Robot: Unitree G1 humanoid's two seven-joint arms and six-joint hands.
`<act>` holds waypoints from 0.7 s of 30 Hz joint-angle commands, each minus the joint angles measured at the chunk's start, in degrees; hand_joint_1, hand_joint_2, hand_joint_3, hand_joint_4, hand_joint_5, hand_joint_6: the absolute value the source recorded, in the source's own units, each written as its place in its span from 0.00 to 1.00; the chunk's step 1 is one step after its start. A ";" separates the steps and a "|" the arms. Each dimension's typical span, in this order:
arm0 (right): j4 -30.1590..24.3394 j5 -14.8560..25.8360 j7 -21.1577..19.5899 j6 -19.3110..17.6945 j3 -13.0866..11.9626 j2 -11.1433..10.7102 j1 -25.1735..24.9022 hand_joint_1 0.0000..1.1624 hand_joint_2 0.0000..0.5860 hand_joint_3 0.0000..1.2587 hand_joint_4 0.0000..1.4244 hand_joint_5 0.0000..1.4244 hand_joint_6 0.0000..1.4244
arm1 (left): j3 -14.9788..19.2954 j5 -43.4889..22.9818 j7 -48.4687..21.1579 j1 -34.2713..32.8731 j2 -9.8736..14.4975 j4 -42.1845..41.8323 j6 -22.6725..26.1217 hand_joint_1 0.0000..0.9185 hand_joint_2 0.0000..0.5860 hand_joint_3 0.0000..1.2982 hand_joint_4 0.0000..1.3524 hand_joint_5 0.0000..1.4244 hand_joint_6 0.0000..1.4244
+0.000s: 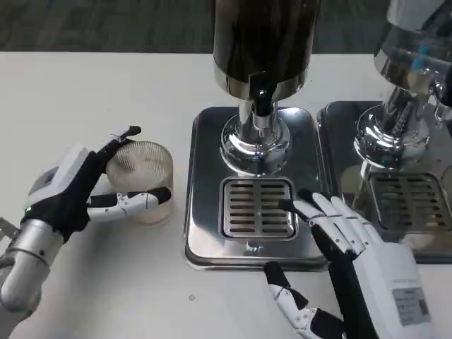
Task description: Grasp the cup under the faucet to collect the drink, then remove the cup.
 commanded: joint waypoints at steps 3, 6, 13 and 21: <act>1.12 0.72 -1.20 -0.60 -0.26 -0.24 -0.58 0.39 0.65 0.23 0.12 0.10 0.14 | -0.90 0.61 0.40 -0.48 -0.90 1.22 -0.59 0.47 0.17 0.18 0.22 0.35 0.34; 1.19 0.79 -1.33 -0.69 -0.15 -0.28 -0.51 0.39 0.65 0.23 0.12 0.10 0.14 | -0.71 0.34 0.83 -0.21 -1.08 1.42 -1.14 0.47 0.19 0.21 0.25 0.38 0.38; 1.15 1.33 -1.33 -1.10 -0.30 -0.71 -0.35 0.39 0.66 0.23 0.12 0.11 0.15 | -0.30 0.20 3.62 0.68 -1.35 1.41 -2.47 0.45 0.21 0.32 0.37 0.51 0.54; 1.51 1.92 -1.77 -1.31 -0.14 -0.72 -0.43 0.40 0.66 0.23 0.12 0.11 0.15 | 0.24 -0.13 6.31 1.28 -1.35 1.40 -3.19 0.45 0.22 0.37 0.43 0.57 0.62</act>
